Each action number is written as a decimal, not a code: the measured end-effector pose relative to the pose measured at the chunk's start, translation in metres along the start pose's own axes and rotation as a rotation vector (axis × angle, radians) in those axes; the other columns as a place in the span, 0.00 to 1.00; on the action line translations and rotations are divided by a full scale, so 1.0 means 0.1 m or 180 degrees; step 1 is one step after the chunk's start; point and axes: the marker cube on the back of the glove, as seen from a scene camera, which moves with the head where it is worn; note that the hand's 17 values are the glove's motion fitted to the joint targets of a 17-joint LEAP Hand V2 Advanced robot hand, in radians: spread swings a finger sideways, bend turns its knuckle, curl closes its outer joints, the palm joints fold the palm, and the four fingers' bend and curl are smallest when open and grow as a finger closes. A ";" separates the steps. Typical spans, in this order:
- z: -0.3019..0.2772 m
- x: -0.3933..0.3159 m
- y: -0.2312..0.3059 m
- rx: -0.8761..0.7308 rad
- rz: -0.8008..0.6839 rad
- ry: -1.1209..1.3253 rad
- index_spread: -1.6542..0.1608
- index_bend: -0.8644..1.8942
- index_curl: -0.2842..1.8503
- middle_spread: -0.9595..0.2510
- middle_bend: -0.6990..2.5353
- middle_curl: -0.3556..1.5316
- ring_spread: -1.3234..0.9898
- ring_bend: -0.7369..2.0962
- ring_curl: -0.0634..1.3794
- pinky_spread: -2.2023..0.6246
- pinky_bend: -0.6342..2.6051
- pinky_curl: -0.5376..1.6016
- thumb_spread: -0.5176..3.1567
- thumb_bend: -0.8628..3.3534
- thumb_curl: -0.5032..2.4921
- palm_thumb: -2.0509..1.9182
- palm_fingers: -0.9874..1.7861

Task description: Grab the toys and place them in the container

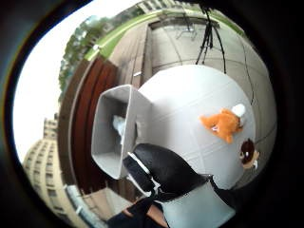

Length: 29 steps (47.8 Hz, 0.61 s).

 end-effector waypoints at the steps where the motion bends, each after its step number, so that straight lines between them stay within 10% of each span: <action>1: 0.05 0.05 -0.02 -0.0025 -0.0006 0.0001 0.74 0.35 0.19 0.76 0.27 0.38 0.55 0.42 0.22 0.78 0.56 0.41 0.40 0.18 0.26 0.49 0.29; 29: 1.45 0.87 -0.29 -0.0672 0.0350 0.0071 0.74 0.34 0.19 0.77 0.25 0.36 0.57 0.37 0.22 0.80 0.56 0.41 0.38 0.19 0.25 0.50 0.27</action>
